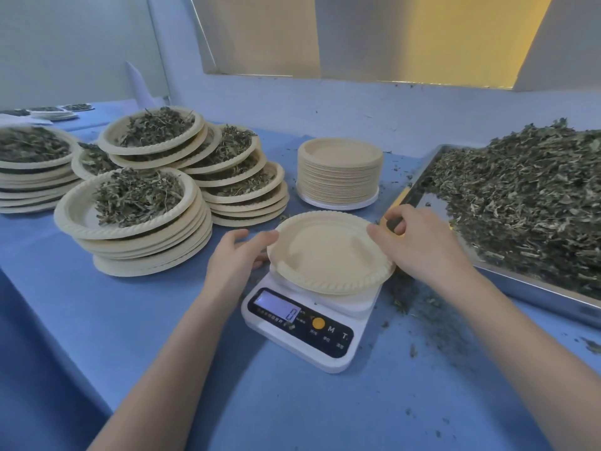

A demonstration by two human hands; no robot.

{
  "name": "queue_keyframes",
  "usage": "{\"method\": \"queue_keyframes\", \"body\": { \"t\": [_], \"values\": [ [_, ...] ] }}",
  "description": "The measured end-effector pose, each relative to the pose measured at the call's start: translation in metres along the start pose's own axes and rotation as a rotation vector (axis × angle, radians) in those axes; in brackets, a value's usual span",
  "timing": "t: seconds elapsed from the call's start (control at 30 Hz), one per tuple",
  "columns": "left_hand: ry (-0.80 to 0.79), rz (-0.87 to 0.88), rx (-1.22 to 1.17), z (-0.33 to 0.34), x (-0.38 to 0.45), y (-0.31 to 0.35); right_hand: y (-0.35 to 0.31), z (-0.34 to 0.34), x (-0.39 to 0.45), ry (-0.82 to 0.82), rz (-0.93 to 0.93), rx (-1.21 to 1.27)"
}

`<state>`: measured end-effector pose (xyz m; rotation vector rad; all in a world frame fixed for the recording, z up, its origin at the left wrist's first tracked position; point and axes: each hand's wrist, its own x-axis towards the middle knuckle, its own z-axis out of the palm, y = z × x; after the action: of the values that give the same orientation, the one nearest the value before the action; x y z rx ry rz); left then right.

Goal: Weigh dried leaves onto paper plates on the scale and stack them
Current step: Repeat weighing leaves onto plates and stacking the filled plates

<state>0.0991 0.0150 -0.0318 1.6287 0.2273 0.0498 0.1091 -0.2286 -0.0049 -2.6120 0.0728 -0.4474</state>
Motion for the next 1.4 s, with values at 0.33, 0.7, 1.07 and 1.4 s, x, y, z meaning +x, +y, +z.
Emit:
{"method": "queue_keyframes", "body": {
  "t": [0.33,0.7,1.07,1.4],
  "values": [
    [0.138,0.493,0.386,0.030,-0.023,0.029,-0.006,-0.010,-0.002,-0.057,-0.025,0.062],
    [-0.400,0.585,0.625,0.208,-0.023,0.085,0.055,-0.086,0.012,0.001,0.043,-0.016],
    [-0.774,0.313,0.824,0.391,-0.014,0.092,0.215,-0.172,0.013,0.085,0.445,-0.461],
    [-0.895,0.388,0.842,0.422,-0.013,0.077,0.242,-0.158,0.025,-0.160,0.326,-0.032]
  ]
}}
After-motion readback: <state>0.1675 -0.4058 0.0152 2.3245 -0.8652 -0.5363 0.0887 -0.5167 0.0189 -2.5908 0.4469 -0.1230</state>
